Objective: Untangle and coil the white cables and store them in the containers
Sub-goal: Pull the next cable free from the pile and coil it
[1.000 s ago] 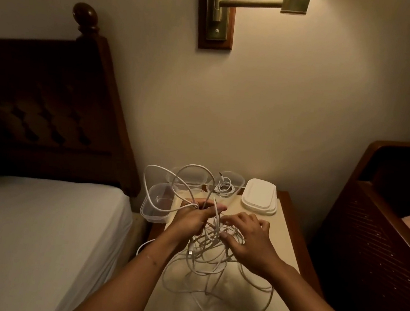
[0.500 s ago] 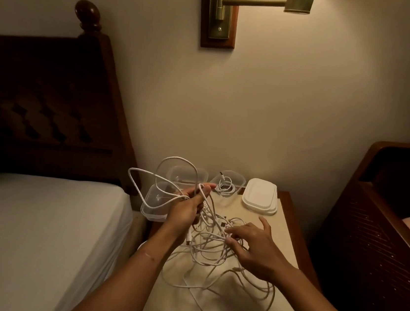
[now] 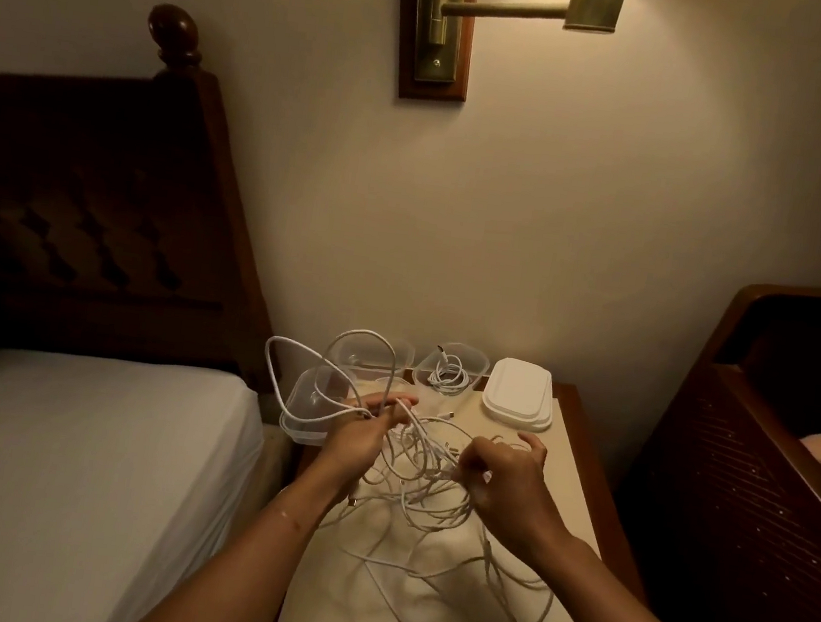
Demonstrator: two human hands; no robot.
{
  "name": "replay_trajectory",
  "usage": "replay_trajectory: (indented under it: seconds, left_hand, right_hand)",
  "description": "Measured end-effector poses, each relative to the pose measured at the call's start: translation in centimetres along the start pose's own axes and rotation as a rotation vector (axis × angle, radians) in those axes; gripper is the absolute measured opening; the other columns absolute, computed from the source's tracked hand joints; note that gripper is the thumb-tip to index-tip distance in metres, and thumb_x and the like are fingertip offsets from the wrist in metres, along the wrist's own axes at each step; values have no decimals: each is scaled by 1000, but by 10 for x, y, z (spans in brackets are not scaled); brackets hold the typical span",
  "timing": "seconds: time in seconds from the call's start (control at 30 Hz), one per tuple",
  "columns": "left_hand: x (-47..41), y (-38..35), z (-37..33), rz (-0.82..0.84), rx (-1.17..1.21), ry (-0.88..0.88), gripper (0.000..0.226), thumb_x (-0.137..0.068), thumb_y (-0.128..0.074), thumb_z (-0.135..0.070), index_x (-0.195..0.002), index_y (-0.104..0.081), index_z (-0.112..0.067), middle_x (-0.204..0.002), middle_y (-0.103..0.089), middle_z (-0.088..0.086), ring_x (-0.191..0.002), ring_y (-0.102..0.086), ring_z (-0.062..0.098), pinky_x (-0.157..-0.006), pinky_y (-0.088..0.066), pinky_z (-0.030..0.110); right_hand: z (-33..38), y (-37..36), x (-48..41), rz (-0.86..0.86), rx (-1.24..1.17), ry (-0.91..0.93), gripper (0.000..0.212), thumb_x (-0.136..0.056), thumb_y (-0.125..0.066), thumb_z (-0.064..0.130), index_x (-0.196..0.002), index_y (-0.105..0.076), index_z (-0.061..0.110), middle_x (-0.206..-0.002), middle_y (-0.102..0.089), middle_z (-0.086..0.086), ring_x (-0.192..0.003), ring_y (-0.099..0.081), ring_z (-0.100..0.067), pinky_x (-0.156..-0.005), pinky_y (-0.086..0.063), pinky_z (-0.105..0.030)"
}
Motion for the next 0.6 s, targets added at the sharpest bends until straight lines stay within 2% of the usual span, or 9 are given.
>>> replay_trajectory:
  seconds: [0.07,0.13,0.2,0.23,0.33,0.43,0.53,0.6]
  left_hand:
    - [-1,1,2,-34,13,20,18,-101,-61,-13,-110,-76,-14,-105,-77,8,-61,-63,2,-60,-50,21]
    - [-4,-1,2,-55,60,46,16,-101,-61,-12,-109,-75,-11,-105,-76,14,-49,-52,2,-49,-49,32]
    - [-10,-2,-1,-86,199,67,14,-101,-61,-13,-106,-73,-10,-107,-75,20,-36,-35,2,-34,-32,24]
    - [-14,-2,-4,-104,299,75,12,-101,-60,-14,-105,-72,-10,-109,-75,22,-35,-30,3,-33,-25,20]
    - [-22,1,-24,-112,485,34,12,-104,-57,-16,-105,-66,-9,-115,-72,25,-33,-25,4,-34,-22,18]
    - [-15,6,-50,-111,419,-62,19,-103,-58,-16,-114,-67,-2,-107,-75,21,-35,-26,5,-34,-22,18]
    - [2,9,-65,-128,290,-129,20,-100,-62,-12,-115,-71,-2,-99,-77,17,-39,-33,3,-38,-28,14]
    - [17,9,-67,-119,230,-127,20,-100,-62,-10,-114,-72,0,-101,-76,20,-40,-48,-2,-43,-35,7]
  right_hand:
    - [11,-8,6,19,153,159,19,-85,-77,17,-86,-65,31,-81,-68,15,-81,-65,-4,-113,-27,-52]
    - [19,-18,14,47,272,280,22,-81,-79,15,-85,-67,32,-82,-69,13,-82,-66,-7,-111,-29,-52]
    - [19,-26,20,72,320,336,24,-78,-80,14,-85,-67,33,-82,-69,14,-83,-66,-7,-111,-29,-52]
    - [16,-29,23,80,331,338,24,-78,-80,15,-84,-67,34,-81,-68,14,-83,-66,-6,-111,-29,-52]
    - [-7,-29,28,62,302,240,22,-81,-80,16,-78,-67,34,-75,-66,16,-77,-65,-4,-114,-25,-51]
    - [-30,-20,21,1,258,65,19,-82,-80,15,-79,-70,30,-77,-69,12,-80,-67,-9,-113,-22,-50]
    - [-34,-12,7,-40,218,-32,10,-86,-77,21,-90,-74,30,-92,-70,12,-98,-65,-13,-114,-14,-49]
    - [-25,-6,-2,-72,122,-68,20,-89,-72,23,-108,-72,30,-113,-67,10,-117,-58,-13,-115,-16,-49]
Point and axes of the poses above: each hand's wrist, its own x-axis away from the middle knuckle, its own y-axis out of the back of the hand, z = x × y, the point moved 8 cm from there along -x, towards the middle knuckle
